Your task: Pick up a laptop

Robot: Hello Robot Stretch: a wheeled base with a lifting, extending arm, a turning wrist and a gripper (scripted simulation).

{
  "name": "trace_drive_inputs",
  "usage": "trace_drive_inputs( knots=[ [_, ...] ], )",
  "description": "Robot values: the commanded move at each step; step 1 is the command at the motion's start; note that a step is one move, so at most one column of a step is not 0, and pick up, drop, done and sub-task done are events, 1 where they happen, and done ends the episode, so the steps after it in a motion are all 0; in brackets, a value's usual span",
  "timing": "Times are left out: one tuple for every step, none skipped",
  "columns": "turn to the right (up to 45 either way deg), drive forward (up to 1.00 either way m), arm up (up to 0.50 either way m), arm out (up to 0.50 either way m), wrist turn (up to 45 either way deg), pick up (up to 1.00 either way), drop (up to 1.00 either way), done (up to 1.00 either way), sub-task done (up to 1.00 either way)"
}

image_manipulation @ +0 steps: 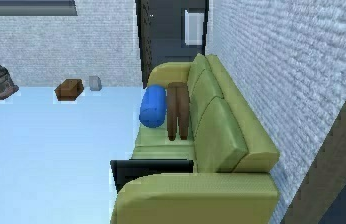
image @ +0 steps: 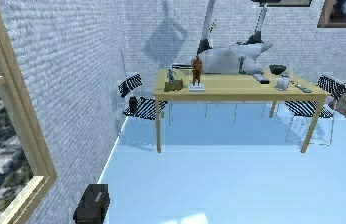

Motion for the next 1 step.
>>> trace_drive_inputs(
  knots=[
    [0.0,0.0,0.42,0.0,0.0,0.0,0.0,0.0,0.0]
  ],
)
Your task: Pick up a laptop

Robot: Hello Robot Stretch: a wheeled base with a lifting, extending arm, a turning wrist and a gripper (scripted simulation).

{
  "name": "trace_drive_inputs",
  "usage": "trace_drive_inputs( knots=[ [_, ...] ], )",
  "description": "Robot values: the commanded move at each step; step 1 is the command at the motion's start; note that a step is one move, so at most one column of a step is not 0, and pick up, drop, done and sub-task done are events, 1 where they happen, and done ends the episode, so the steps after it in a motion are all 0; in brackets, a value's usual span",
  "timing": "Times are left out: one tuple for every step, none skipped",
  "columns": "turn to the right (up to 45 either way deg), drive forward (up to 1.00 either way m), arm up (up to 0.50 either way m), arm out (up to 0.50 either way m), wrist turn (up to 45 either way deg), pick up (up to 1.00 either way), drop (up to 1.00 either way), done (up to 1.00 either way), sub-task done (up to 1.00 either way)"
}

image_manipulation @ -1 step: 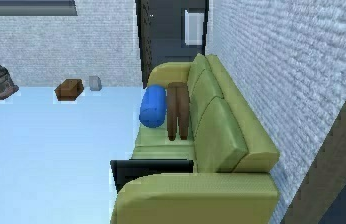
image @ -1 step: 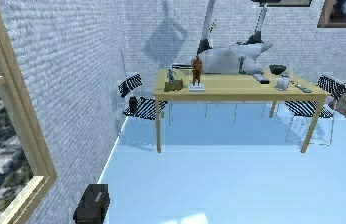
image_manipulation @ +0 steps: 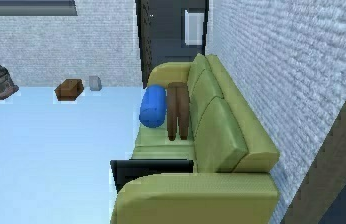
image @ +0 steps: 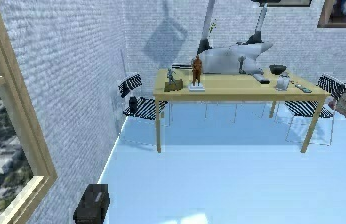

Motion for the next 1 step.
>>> trace_drive_inputs(
  knots=[
    [0.0,0.0,0.0,0.44,0.0,0.0,0.0,0.0,0.0]
  ],
)
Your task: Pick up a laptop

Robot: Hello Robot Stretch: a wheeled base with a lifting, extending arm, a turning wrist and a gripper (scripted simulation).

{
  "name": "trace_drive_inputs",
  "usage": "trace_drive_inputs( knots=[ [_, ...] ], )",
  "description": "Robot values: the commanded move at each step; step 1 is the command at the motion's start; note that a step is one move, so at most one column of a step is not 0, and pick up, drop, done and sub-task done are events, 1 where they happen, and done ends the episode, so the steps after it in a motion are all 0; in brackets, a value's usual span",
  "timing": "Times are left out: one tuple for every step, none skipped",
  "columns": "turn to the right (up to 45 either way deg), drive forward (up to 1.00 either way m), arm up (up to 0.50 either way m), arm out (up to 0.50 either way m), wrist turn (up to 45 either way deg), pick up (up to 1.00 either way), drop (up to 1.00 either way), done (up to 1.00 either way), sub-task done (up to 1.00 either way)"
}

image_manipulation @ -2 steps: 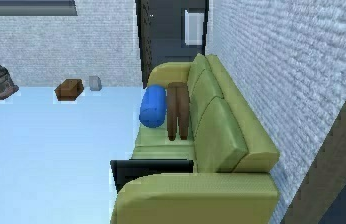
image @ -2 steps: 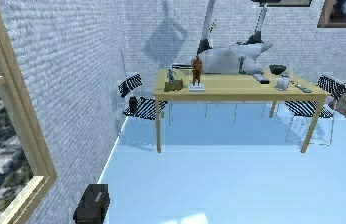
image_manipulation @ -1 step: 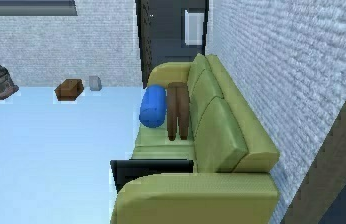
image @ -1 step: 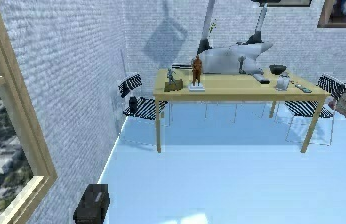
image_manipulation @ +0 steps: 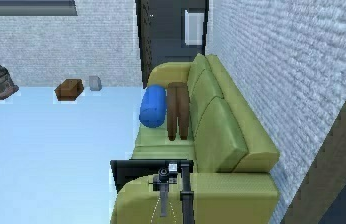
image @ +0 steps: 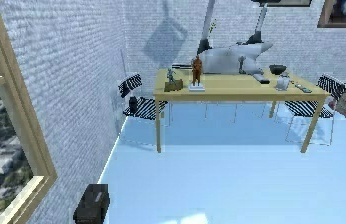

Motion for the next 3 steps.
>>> trace_drive_inputs(
  knots=[
    [0.0,0.0,0.0,0.0,45.0,0.0,0.0,0.0,0.0],
    [0.0,0.0,0.0,0.0,45.0,0.0,0.0,0.0,0.0],
    [0.0,0.0,0.0,0.0,45.0,0.0,0.0,0.0,0.0]
  ],
)
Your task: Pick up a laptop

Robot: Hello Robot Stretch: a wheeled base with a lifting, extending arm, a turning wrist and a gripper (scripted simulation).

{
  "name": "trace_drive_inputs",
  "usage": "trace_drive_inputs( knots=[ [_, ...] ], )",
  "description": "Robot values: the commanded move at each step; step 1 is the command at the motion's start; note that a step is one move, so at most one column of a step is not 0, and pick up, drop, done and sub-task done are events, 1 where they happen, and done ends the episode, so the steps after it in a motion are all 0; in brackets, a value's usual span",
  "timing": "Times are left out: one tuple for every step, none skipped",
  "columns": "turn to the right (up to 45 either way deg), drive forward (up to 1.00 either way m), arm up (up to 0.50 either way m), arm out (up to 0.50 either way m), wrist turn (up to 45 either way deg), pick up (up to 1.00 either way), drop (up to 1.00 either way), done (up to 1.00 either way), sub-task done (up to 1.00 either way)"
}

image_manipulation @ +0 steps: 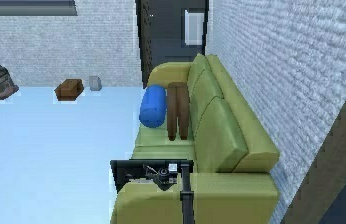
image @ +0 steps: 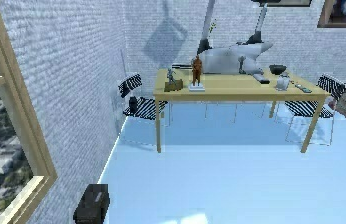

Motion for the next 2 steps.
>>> trace_drive_inputs(
  knots=[
    [0.0,0.0,0.0,0.0,36.0,0.0,0.0,0.0,0.0],
    [0.0,0.0,0.0,0.0,0.0,1.0,0.0,0.0,0.0]
  ],
)
